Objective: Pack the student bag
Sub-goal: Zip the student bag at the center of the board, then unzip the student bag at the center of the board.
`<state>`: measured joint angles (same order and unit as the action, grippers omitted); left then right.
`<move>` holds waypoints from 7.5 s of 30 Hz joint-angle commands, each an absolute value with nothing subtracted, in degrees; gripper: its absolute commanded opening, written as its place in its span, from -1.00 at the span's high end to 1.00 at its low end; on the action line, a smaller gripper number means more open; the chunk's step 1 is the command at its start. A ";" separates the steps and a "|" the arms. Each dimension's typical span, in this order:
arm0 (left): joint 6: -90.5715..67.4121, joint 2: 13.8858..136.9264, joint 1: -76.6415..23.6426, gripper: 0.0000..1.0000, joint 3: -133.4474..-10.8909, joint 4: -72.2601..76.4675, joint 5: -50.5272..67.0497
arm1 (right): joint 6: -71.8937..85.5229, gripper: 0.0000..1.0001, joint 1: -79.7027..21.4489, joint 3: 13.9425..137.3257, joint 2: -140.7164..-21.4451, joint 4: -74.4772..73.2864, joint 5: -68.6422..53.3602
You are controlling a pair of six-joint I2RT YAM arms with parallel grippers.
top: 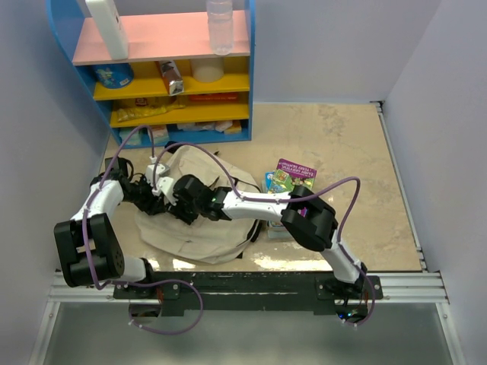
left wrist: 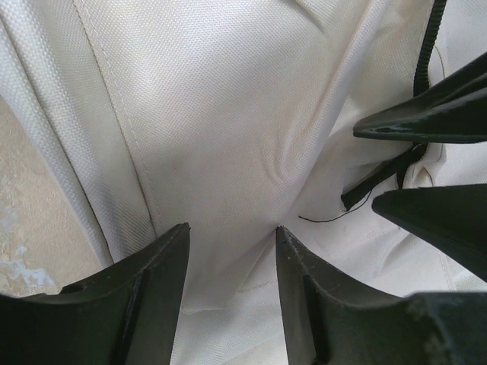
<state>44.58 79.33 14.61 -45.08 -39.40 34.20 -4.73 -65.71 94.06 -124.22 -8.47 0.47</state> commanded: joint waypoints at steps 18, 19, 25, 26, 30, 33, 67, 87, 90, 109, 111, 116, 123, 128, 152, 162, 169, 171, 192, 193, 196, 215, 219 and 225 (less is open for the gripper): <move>44.82 78.40 15.29 -0.06 -45.61 -37.35 36.65 | -5.45 0.93 -65.39 93.08 -123.76 -7.12 3.51; 44.74 78.40 15.29 -0.06 -45.79 -37.53 36.65 | -5.28 0.97 -65.30 93.16 -123.14 -6.68 3.95; 44.91 77.52 16.26 -0.06 -48.86 -40.07 37.70 | -0.71 1.00 -63.11 92.73 -120.68 -5.19 2.20; 45.17 76.48 16.43 -0.06 -49.82 -41.38 39.36 | 1.39 1.00 -62.76 92.38 -120.33 -4.75 2.37; 45.88 72.61 16.52 -0.10 -53.43 -47.97 43.76 | 5.70 1.00 -60.56 90.00 -118.65 -1.41 -1.22; 46.76 70.93 16.09 -0.12 -53.96 -51.31 46.75 | 8.96 1.00 -59.16 89.74 -117.86 -0.27 -4.21; 39.03 68.82 1.23 -0.18 -48.43 -38.94 43.95 | 30.49 1.00 -49.57 90.97 -115.40 13.97 -15.55; 46.93 72.51 1.23 0.06 -48.95 -41.13 49.04 | 32.25 1.00 -48.43 90.35 -114.52 15.82 -18.46; 47.02 74.09 1.23 -0.02 -49.66 -41.40 49.39 | 32.87 1.00 -48.34 90.70 -114.52 16.52 -19.16; 49.57 73.57 1.05 1.00 -50.62 -44.55 50.27 | 29.36 1.00 -46.58 93.07 -116.63 12.05 -16.45; 50.44 73.30 1.05 1.00 -51.06 -45.87 50.27 | 28.13 1.00 -46.49 93.60 -117.33 10.47 -14.95; 52.73 72.42 1.14 1.00 -52.64 -50.61 50.28 | 23.91 1.00 -46.14 95.53 -119.26 7.13 -9.59; 60.54 71.63 1.14 1.00 -53.79 -59.41 49.22 | 21.98 1.00 -45.09 99.05 -121.73 3.08 -3.44; 64.33 71.19 1.14 1.00 -52.12 -62.58 46.85 | 20.92 1.00 -43.60 101.24 -122.87 0.18 -0.44; 78.40 70.49 1.23 1.00 -53.53 -75.41 43.51 | 20.48 1.00 -40.34 108.18 -126.91 -5.01 25.47; 78.93 71.37 1.14 1.00 -53.35 -75.50 41.49 | 21.27 1.00 -38.94 113.55 -130.86 -8.70 37.01; 78.14 73.56 2.19 0.73 -55.89 -75.15 42.88 | 22.14 -0.28 -38.94 108.56 -125.96 -5.99 29.19; 77.52 75.23 3.69 0.60 -59.21 -75.32 44.29 | 24.34 -0.50 -39.02 101.28 -122.27 -2.40 25.95; 55.37 96.75 -9.40 0.07 -78.21 -47.38 52.39 | 22.94 -0.25 -47.37 63.30 -95.02 0.44 18.98; 55.81 100.60 -10.45 0.01 -80.22 -47.03 51.60 | 23.55 -0.25 -47.72 62.76 -94.40 0.18 18.98; 56.51 107.98 -11.34 -0.04 -85.05 -46.23 47.73 | 24.43 -0.25 -49.39 61.17 -93.87 -1.04 19.60; 54.94 113.74 -11.95 1.00 -77.88 -29.10 34.53 | 26.28 -0.13 -52.38 59.15 -100.54 -1.05 18.71; 51.95 107.59 -9.24 1.00 -79.71 -29.35 38.31 | 25.23 -0.09 -52.29 60.64 -102.39 -0.53 21.00; 49.83 101.88 -7.21 1.00 -83.32 -33.66 43.77 | 20.84 -0.19 -49.05 63.72 -102.39 3.24 19.97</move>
<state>51.99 108.29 -8.49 -80.51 -32.80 38.44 23.94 -51.88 60.20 -103.22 -1.45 19.38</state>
